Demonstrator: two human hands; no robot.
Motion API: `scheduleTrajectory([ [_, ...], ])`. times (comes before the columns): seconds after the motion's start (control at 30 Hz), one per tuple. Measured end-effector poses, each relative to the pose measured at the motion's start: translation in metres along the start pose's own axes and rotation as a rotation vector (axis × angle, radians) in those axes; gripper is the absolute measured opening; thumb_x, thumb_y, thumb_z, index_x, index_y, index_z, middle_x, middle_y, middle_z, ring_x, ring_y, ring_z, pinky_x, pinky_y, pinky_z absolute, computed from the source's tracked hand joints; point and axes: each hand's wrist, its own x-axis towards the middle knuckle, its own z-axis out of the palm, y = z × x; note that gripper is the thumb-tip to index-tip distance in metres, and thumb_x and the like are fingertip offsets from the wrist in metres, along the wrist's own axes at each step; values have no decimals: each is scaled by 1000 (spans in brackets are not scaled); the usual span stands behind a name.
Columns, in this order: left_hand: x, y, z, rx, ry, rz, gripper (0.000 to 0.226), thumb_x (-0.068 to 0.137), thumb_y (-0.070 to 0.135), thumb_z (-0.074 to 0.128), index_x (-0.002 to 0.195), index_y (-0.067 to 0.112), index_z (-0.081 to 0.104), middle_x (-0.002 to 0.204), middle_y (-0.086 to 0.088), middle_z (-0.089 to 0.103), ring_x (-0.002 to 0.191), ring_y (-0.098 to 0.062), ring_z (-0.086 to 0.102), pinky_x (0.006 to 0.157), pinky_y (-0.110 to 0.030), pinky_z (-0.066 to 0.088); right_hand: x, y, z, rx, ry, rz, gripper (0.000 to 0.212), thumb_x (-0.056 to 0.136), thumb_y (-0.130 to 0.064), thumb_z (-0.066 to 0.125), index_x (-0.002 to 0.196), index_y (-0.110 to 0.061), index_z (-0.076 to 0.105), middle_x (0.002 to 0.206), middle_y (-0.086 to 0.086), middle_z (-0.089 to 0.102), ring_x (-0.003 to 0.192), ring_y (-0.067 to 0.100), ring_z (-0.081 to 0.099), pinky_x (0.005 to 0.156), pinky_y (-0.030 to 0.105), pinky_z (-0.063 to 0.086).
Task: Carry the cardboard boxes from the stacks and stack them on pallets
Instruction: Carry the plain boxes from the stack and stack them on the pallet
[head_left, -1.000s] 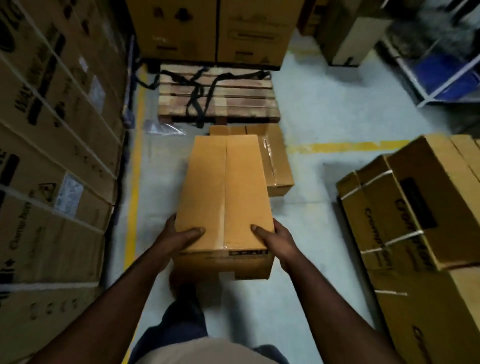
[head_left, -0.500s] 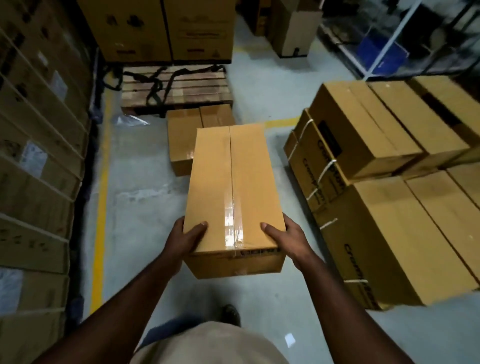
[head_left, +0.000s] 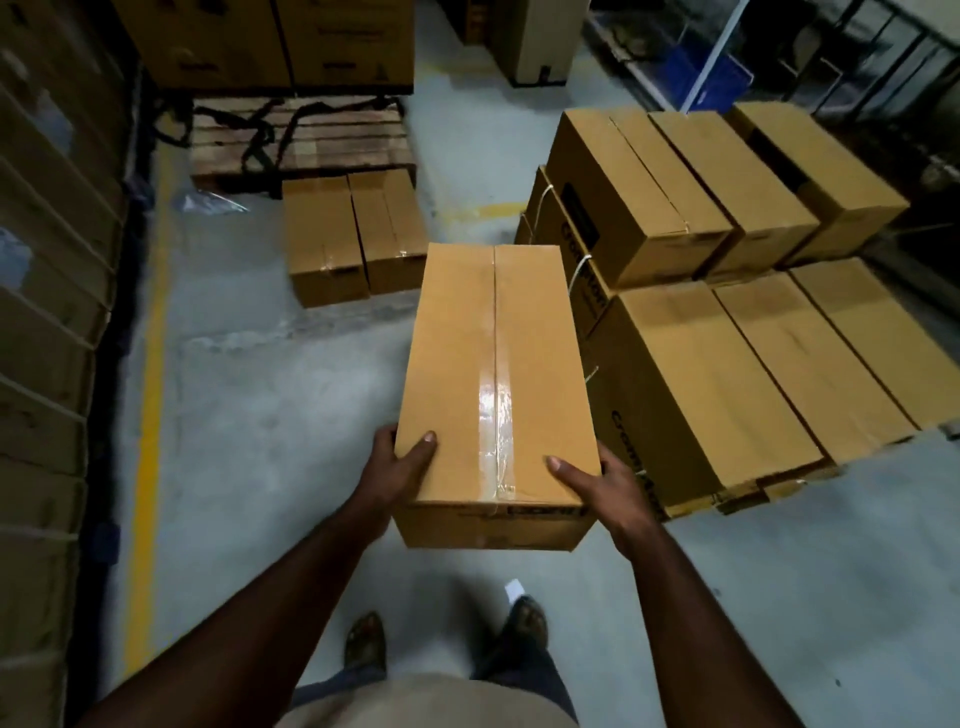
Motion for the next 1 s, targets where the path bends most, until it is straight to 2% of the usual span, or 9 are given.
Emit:
scheduleTrajectory([
  [0.1, -8, 0, 42, -2, -36, 6, 69, 95, 51, 68, 148, 24, 32, 136, 0, 53, 117, -20, 60, 97, -41, 54, 4, 17, -42, 0, -5, -10, 68, 80, -46, 85, 140, -30, 57, 119, -7, 71, 111, 16, 67, 86, 35, 57],
  [0.27, -35, 4, 210, -17, -35, 23, 61, 96, 43, 70, 141, 24, 34, 135, 0, 54, 115, -18, 60, 93, -38, 56, 14, 65, -206, 9, 18, -65, 72, 80, -46, 86, 143, -30, 56, 121, -9, 69, 110, 12, 65, 82, 31, 55],
  [0.43, -56, 10, 332, -78, -35, 12, 77, 86, 46, 81, 140, 23, 32, 132, 3, 54, 114, -17, 64, 81, -31, 60, 34, 86, -330, -21, 6, -80, 72, 79, -43, 89, 143, -26, 59, 122, -10, 71, 112, 12, 67, 99, 36, 55],
  [0.53, -59, 20, 373, -142, -55, 22, 93, 75, 43, 92, 144, 25, 33, 133, 3, 57, 117, -22, 65, 93, -43, 61, 58, 79, -375, -50, -41, -75, 79, 75, -48, 90, 144, -26, 58, 124, -8, 72, 115, 15, 67, 102, 40, 55],
  [0.6, -54, 27, 398, -140, -86, 34, 94, 73, 41, 93, 147, 28, 36, 136, 3, 61, 119, -23, 65, 98, -49, 58, 77, 76, -399, -60, -76, -75, 77, 77, -47, 89, 145, -27, 57, 123, -9, 72, 114, 15, 67, 98, 37, 56],
  [0.7, -38, 32, 436, -141, -92, 62, 94, 71, 43, 94, 148, 32, 41, 136, 4, 64, 119, -20, 67, 97, -49, 59, 104, 76, -430, -61, -85, -70, 79, 77, -45, 88, 147, -27, 56, 123, -9, 72, 112, 11, 68, 93, 32, 56],
  [0.8, -19, 34, 481, -111, -84, 46, 106, 65, 56, 94, 150, 37, 33, 140, 8, 57, 122, -19, 63, 98, -50, 58, 132, 78, -467, -74, -85, -73, 79, 79, -41, 88, 149, -27, 53, 119, -16, 68, 109, 5, 64, 89, 26, 51],
  [0.9, -6, 30, 523, -91, -99, 12, 109, 64, 61, 92, 150, 40, 29, 141, 8, 54, 123, -21, 60, 99, -51, 57, 157, 85, -502, -107, -77, -60, 80, 82, -37, 87, 151, -27, 49, 119, -17, 63, 111, 7, 60, 98, 30, 46],
  [1.0, 7, 29, 561, -71, -101, 17, 104, 68, 56, 92, 150, 39, 30, 139, 6, 56, 120, -21, 63, 96, -50, 59, 179, 102, -534, -122, -69, -43, 90, 69, -55, 91, 148, -28, 55, 130, -13, 69, 119, 9, 64, 110, 41, 50],
])
